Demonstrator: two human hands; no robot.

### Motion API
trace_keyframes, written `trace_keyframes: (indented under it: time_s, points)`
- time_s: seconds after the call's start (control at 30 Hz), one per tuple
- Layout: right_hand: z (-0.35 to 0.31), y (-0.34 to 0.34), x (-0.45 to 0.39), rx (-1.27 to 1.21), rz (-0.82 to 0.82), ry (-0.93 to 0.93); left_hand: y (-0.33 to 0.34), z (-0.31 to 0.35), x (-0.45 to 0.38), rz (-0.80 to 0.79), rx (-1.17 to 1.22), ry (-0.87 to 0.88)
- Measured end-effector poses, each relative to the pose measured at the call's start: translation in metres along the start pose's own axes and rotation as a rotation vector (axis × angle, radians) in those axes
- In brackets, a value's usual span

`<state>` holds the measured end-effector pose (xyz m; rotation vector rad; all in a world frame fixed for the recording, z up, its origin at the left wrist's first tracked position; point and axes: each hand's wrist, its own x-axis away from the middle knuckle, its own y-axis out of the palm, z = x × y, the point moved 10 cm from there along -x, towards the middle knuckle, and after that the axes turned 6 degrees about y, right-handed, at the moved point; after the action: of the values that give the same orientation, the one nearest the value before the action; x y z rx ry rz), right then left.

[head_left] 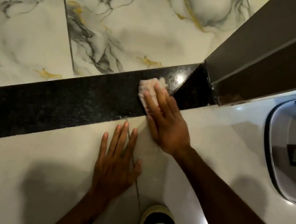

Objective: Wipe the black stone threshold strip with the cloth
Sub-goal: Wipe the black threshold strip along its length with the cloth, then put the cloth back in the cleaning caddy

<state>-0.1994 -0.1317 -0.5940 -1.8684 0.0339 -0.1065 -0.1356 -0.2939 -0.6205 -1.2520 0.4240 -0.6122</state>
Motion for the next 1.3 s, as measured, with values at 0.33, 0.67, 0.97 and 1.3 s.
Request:
trace_keyframes:
  time_s: [0.33, 0.67, 0.97, 1.3]
  points:
    - [0.02, -0.012, -0.023, -0.186, -0.038, 0.413, -0.007, 0.004, -0.003, -0.156, -0.037, -0.044]
    - [-0.05, -0.16, 0.173, -0.708, -0.308, 0.887, -0.233, 0.089, 0.057, -0.284, -0.12, 0.086]
    - [-0.024, -0.508, 0.3, -0.745, 0.137, 0.963, -0.48, 0.299, 0.001, -0.284, -0.131, 0.497]
    - [0.152, -0.559, 0.34, -0.746, 0.497, 1.397, -0.415, 0.476, -0.119, -0.391, -0.189, 0.792]
